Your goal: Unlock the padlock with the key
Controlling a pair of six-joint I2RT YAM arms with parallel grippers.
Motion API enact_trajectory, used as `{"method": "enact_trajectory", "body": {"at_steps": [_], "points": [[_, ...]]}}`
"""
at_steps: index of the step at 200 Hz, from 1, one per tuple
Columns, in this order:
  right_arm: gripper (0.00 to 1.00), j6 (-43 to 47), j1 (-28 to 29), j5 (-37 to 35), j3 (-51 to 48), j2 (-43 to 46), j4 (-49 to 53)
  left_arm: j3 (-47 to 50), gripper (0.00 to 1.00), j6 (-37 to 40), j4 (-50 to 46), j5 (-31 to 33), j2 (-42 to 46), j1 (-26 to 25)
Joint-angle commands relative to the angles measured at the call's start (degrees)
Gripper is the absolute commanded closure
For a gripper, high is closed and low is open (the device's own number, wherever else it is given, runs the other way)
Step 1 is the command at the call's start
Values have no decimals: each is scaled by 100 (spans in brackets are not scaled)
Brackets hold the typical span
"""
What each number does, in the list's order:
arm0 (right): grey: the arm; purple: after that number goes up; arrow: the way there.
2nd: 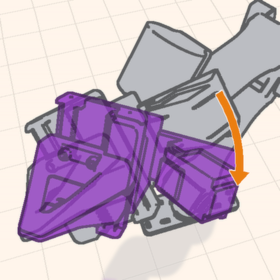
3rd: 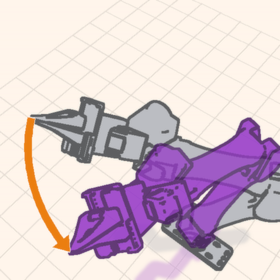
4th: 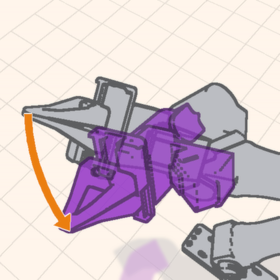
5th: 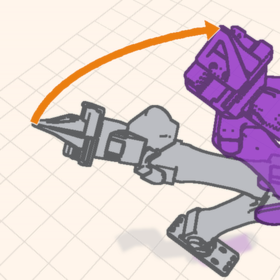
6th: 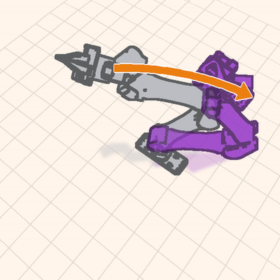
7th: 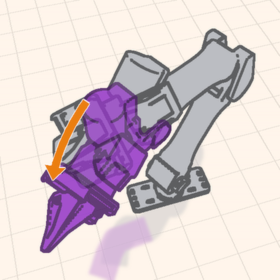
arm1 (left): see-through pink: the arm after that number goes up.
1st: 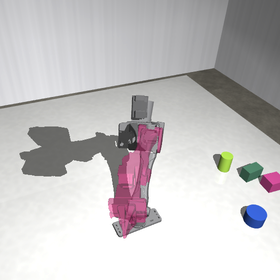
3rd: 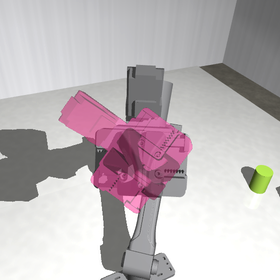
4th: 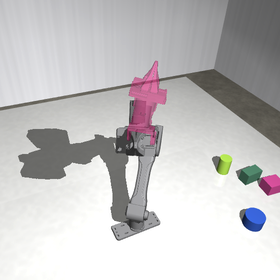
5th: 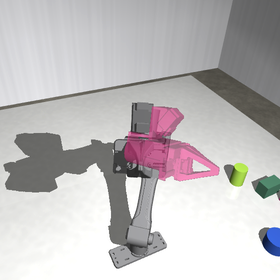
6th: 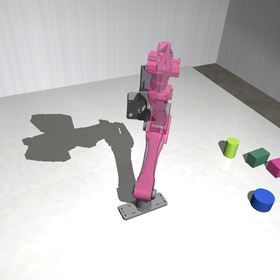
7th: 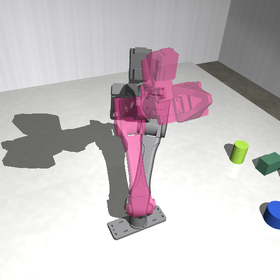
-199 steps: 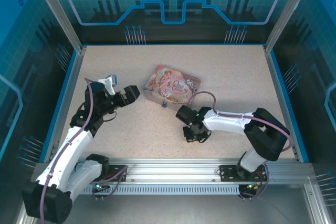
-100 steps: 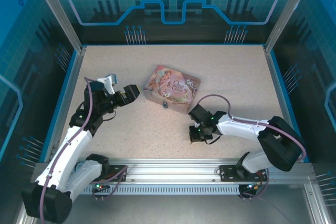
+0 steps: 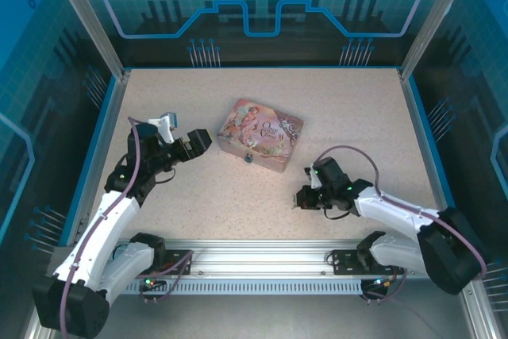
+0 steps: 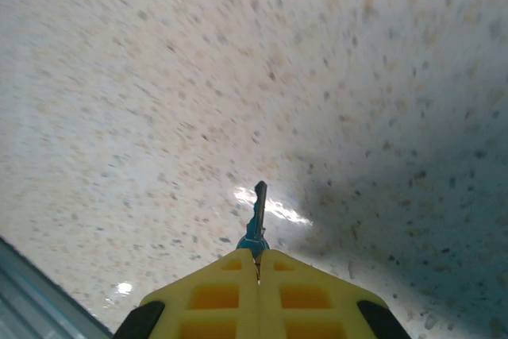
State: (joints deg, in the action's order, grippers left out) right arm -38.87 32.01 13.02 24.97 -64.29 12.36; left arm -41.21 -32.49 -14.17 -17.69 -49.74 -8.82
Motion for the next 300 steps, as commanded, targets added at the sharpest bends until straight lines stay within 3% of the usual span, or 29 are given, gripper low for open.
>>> {"method": "enact_trajectory", "body": {"at_steps": [1,51,123,214,300], "points": [[100,350,-243,424,-84,582,-452,-17,1,31,468,-571,68,-79],[100,279,-609,780,-106,1723,-1395,47,8,-649,1512,-999,-283,-730],[100,186,-414,500,-72,2079,-3083,-509,16,-1701,2805,-543,-1684,-2329],[100,80,22,515,45,1901,-3720,-1121,32,-2130,4095,-742,-3086,-3022],[100,-11,54,172,-21,1970,-3744,-1201,76,-2172,4282,-809,-3290,-3208]]}}
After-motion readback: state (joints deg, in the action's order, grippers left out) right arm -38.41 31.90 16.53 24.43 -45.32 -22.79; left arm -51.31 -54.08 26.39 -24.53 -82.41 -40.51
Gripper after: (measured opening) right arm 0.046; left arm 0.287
